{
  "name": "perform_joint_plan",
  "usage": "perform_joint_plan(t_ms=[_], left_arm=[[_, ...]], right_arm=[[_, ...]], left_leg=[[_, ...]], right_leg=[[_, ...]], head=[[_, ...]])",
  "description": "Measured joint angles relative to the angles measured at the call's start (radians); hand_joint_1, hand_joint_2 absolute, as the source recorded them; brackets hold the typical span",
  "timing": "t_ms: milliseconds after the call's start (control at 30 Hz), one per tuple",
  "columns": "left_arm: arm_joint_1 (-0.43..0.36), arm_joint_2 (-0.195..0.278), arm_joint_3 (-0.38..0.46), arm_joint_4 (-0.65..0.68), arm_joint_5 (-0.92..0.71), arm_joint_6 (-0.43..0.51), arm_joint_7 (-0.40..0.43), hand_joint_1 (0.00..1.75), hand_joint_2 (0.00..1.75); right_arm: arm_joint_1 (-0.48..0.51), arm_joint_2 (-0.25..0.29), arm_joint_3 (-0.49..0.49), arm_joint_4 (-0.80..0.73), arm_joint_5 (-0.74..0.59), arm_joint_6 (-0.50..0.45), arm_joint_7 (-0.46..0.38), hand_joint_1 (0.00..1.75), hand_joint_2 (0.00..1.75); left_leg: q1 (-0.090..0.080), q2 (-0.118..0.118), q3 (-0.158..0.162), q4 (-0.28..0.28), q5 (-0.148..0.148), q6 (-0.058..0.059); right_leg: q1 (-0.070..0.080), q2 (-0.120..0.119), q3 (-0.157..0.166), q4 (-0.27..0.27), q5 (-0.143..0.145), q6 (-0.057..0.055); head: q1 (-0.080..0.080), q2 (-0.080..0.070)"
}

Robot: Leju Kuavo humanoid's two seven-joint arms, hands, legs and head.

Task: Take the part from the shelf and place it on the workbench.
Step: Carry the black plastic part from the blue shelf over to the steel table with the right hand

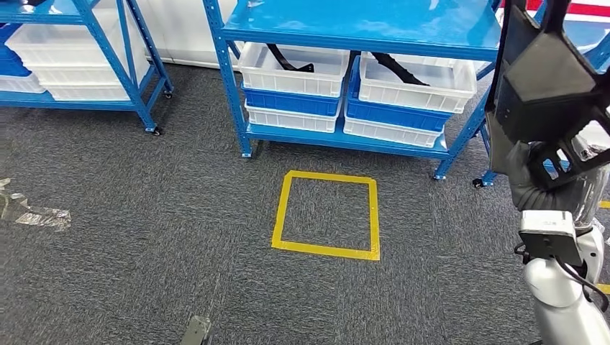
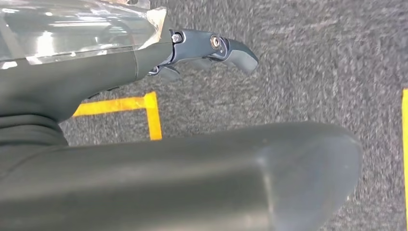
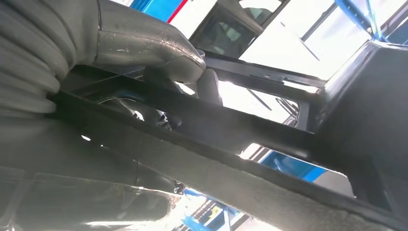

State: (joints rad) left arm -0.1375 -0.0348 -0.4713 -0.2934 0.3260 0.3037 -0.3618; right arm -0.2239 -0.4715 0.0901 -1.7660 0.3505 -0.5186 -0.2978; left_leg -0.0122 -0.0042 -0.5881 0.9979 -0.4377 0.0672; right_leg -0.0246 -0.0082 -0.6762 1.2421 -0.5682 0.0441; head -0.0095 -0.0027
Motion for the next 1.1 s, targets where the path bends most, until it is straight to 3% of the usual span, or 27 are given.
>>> perform_joint_plan(t_ms=[33,67,100,167,200,233,333,400,500,567,600,667,733,767,833,900,933,1033,1067,1100], left_arm=[[0.001,0.000,-0.001,0.000,0.000,0.000,0.000,0.00,0.00],[0.001,-0.001,-0.002,0.000,-0.001,0.000,0.000,0.00,0.00],[0.002,-0.001,-0.003,0.000,-0.001,0.000,0.000,0.00,0.00],[0.002,-0.001,-0.005,0.000,-0.001,0.000,0.000,0.00,0.00],[0.001,-0.001,-0.007,0.000,-0.001,0.000,0.000,0.00,0.00],[0.001,-0.001,-0.008,0.000,0.000,0.001,0.000,0.00,0.00],[0.004,0.000,-0.010,0.000,0.000,0.005,0.001,0.00,0.00],[0.006,0.002,-0.010,0.000,0.001,0.008,0.001,0.00,0.00],[0.006,0.002,-0.011,0.000,0.002,0.010,0.001,0.00,0.00],[0.008,0.001,-0.011,0.000,0.003,0.010,0.001,0.00,0.00],[0.009,0.001,-0.011,0.000,0.003,0.010,0.001,0.00,0.00],[0.009,0.000,-0.011,0.000,0.003,0.011,0.000,0.00,0.00],[0.006,0.000,-0.011,0.000,0.003,0.011,0.000,0.00,0.00],[0.005,0.001,-0.011,0.000,0.003,0.011,0.000,0.00,0.00],[0.005,0.001,-0.011,0.000,0.003,0.011,-0.001,0.00,0.00],[0.007,0.002,-0.011,0.000,0.003,0.012,-0.001,0.00,0.00],[0.006,0.001,-0.011,0.000,0.003,0.012,-0.001,0.00,0.00],[0.006,-0.001,-0.011,0.000,0.008,0.018,0.000,0.00,0.00],[0.007,-0.001,-0.011,0.000,0.010,0.021,0.001,0.00,0.00],[0.007,-0.002,-0.011,0.000,0.011,0.024,0.002,0.00,0.00]], right_arm=[[0.007,-0.001,-0.001,-0.001,0.000,0.000,0.001,1.75,1.75],[0.013,-0.002,-0.001,-0.001,0.000,0.000,0.003,1.75,1.75],[0.018,-0.003,-0.002,-0.002,-0.001,0.001,0.003,1.75,1.75],[0.020,-0.007,-0.004,-0.005,-0.002,0.002,0.004,1.75,1.75],[0.020,-0.008,-0.006,-0.006,-0.003,0.003,0.004,1.75,1.75],[0.020,-0.009,-0.007,-0.008,-0.003,0.004,0.004,1.75,1.75],[0.020,-0.011,-0.009,-0.010,-0.004,0.010,0.004,1.75,1.75],[0.017,-0.011,-0.009,-0.010,-0.004,0.012,0.004,1.75,1.75],[0.016,-0.011,-0.009,-0.010,-0.004,0.013,0.004,1.75,1.75],[0.016,-0.011,-0.009,-0.010,-0.004,0.014,0.004,1.75,1.75],[0.016,-0.011,-0.009,-0.010,-0.004,0.014,0.004,1.75,1.75],[0.016,-0.011,-0.009,-0.011,-0.004,0.014,0.004,1.75,1.75],[0.014,-0.012,-0.010,-0.011,-0.004,0.014,0.004,1.75,1.75],[0.013,-0.012,-0.011,-0.012,-0.004,0.014,0.004,1.75,1.75],[0.012,-0.013,-0.012,-0.012,-0.003,0.014,0.004,1.75,1.75],[0.011,-0.014,-0.012,-0.013,-0.004,0.014,0.004,1.75,1.75],[0.011,-0.014,-0.013,-0.013,-0.004,0.014,0.004,1.75,1.75],[0.014,-0.016,-0.014,-0.013,-0.004,0.014,0.004,1.75,1.75],[0.016,-0.015,-0.014,-0.013,-0.004,0.014,0.004,1.75,1.75],[0.017,-0.014,-0.014,-0.012,-0.005,0.014,0.004,1.75,1.75]], left_leg=[[-0.001,-0.007,-0.002,0.000,0.001,0.001],[-0.001,-0.013,-0.003,0.001,0.002,0.001],[-0.001,-0.020,-0.003,0.003,0.003,0.000],[-0.001,-0.033,-0.006,0.010,0.002,-0.004],[-0.003,-0.039,-0.009,0.016,0.000,-0.008],[-0.004,-0.045,-0.014,0.021,0.000,-0.013],[-0.005,-0.054,-0.025,0.024,0.005,-0.027],[-0.004,-0.039,-0.036,0.050,-0.015,-0.037],[0.005,-0.008,-0.112,0.218,-0.107,-0.055],[0.011,-0.004,-0.150,0.299,-0.130,-0.058],[0.012,-0.002,-0.141,0.284,-0.114,-0.057],[0.012,0.014,-0.070,0.157,-0.055,-0.050],[0.005,0.034,-0.012,0.047,-0.023,-0.042],[0.000,0.038,-0.004,0.027,-0.022,-0.038],[-0.005,0.025,-0.008,0.022,-0.019,-0.029],[-0.003,0.012,-0.004,0.009,-0.008,-0.015],[-0.001,0.006,-0.002,0.002,-0.002,-0.009],[0.000,-0.014,-0.004,-0.001,0.006,0.001],[-0.001,-0.023,-0.006,0.000,0.007,0.001],[-0.001,-0.033,-0.007,0.000,0.009,0.000]], right_leg=[[0.000,0.003,-0.020,0.047,-0.014,0.001],[0.000,0.004,-0.023,0.058,-0.013,0.007],[-0.001,0.004,-0.007,0.029,0.003,0.015],[-0.004,0.015,0.064,-0.108,0.052,0.032],[-0.006,0.021,0.094,-0.167,0.070,0.033],[-0.006,0.026,0.111,-0.202,0.080,0.030],[-0.005,0.020,0.113,-0.211,0.086,0.012],[-0.011,0.011,0.113,-0.214,0.091,0.001],[-0.010,-0.005,0.112,-0.215,0.093,-0.009],[-0.008,-0.018,0.109,-0.214,0.093,-0.011],[-0.007,-0.025,0.109,-0.214,0.094,-0.012],[-0.007,-0.037,0.110,-0.215,0.094,-0.012],[-0.001,-0.048,0.111,-0.215,0.094,-0.008],[0.002,-0.054,0.110,-0.215,0.094,-0.006],[0.004,-0.066,0.112,-0.220,0.096,0.004],[0.002,-0.056,0.104,-0.204,0.083,0.012],[0.002,-0.041,0.087,-0.168,0.063,0.011],[0.002,-0.001,-0.001,0.023,-0.017,0.000],[0.002,0.003,-0.017,0.057,-0.025,0.003],[0.002,0.004,-0.014,0.052,-0.018,0.010]], head=[[0.000,0.000],[0.000,0.000],[0.000,0.000],[0.000,0.000],[0.001,0.000],[0.000,0.000],[-0.001,0.000],[-0.004,0.000],[-0.012,0.000],[-0.013,0.000],[-0.013,0.000],[-0.013,0.000],[-0.012,0.000],[-0.012,0.000],[-0.012,0.000],[-0.011,0.000],[-0.010,0.000],[-0.005,0.000],[-0.005,0.000],[-0.005,0.000]])
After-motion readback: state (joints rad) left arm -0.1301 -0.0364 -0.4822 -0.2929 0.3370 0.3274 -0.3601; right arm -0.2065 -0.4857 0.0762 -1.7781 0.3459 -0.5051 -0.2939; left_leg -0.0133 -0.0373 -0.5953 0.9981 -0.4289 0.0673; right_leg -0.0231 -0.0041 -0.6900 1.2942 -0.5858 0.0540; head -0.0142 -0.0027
